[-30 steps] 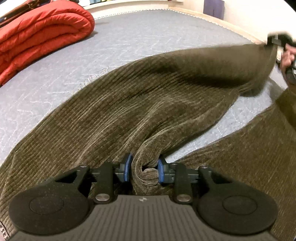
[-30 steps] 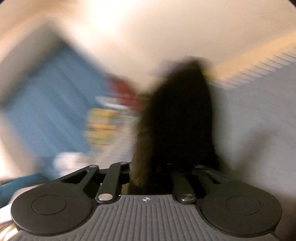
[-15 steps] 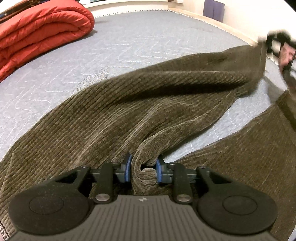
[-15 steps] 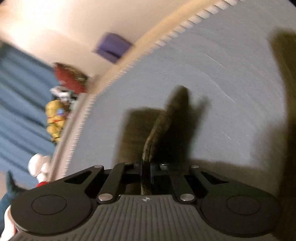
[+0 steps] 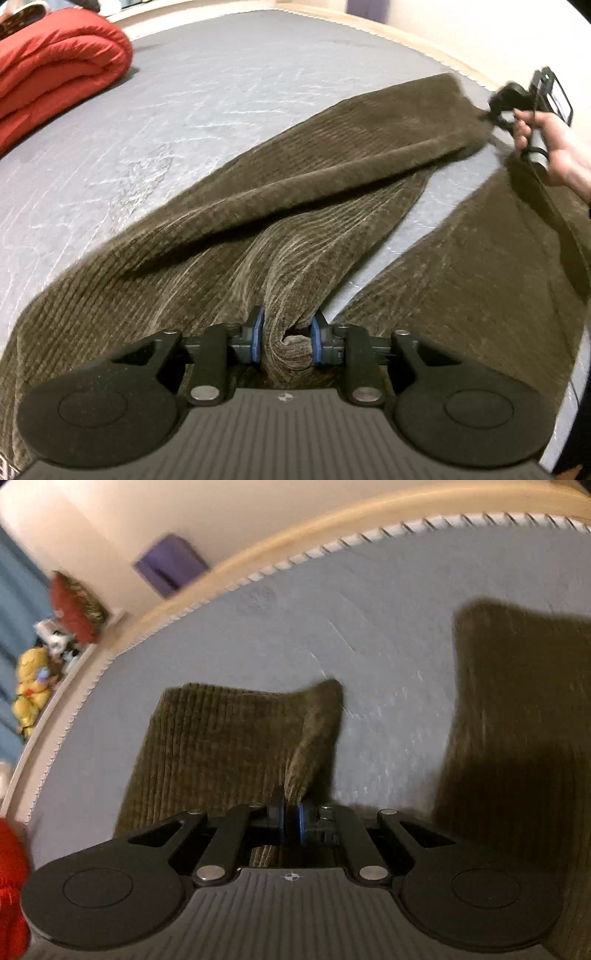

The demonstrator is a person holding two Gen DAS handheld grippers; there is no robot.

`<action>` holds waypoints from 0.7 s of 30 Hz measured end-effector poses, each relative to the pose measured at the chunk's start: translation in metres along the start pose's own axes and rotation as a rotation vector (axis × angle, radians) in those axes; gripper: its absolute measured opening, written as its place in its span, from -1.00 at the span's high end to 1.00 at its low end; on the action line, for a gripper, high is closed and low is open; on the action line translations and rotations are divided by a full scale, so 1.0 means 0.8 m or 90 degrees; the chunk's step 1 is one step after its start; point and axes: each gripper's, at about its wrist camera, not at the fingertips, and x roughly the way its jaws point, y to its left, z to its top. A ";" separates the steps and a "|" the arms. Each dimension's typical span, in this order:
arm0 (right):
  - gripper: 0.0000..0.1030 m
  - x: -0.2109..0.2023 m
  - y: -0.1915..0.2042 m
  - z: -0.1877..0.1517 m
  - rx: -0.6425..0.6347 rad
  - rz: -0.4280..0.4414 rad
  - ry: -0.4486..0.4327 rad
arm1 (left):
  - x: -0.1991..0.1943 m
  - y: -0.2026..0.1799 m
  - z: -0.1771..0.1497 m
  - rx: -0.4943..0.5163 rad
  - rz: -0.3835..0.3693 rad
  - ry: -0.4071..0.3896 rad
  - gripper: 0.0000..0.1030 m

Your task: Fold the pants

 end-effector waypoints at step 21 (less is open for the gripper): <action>0.22 -0.155 0.010 0.053 -0.133 0.041 -0.082 | -0.012 0.018 -0.022 -0.046 -0.026 0.042 0.31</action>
